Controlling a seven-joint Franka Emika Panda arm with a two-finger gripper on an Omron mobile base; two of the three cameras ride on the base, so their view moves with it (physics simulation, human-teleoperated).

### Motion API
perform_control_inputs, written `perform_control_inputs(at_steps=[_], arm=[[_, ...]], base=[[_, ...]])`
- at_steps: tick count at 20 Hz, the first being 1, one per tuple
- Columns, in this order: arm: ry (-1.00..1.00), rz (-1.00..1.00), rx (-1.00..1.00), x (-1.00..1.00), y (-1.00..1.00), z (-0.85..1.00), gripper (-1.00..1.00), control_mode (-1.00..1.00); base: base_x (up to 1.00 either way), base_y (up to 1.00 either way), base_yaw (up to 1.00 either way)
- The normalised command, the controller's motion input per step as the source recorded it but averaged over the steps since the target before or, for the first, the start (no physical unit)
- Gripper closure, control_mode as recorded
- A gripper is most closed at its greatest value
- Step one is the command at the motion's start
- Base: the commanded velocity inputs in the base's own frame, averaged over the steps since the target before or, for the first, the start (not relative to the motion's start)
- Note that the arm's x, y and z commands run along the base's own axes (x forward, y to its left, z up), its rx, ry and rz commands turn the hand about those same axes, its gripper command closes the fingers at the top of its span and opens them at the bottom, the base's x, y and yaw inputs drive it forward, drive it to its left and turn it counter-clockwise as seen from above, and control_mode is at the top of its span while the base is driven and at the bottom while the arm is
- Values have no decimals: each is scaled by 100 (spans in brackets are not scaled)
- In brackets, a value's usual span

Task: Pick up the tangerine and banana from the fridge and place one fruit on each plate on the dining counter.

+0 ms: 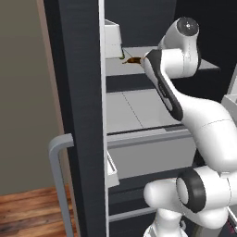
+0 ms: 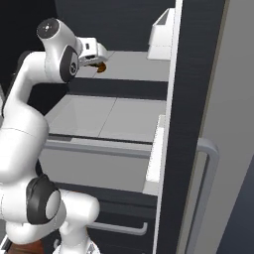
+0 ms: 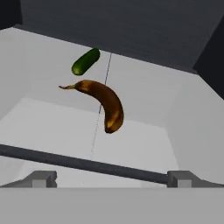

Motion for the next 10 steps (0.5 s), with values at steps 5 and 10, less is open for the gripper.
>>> perform_control_inputs(at_steps=[5,10], arm=[[0,0,0,45,0,-35,-100,-100],[0,0,0,45,0,-25,-100,-100]], base=[[0,0,0],[0,0,0]])
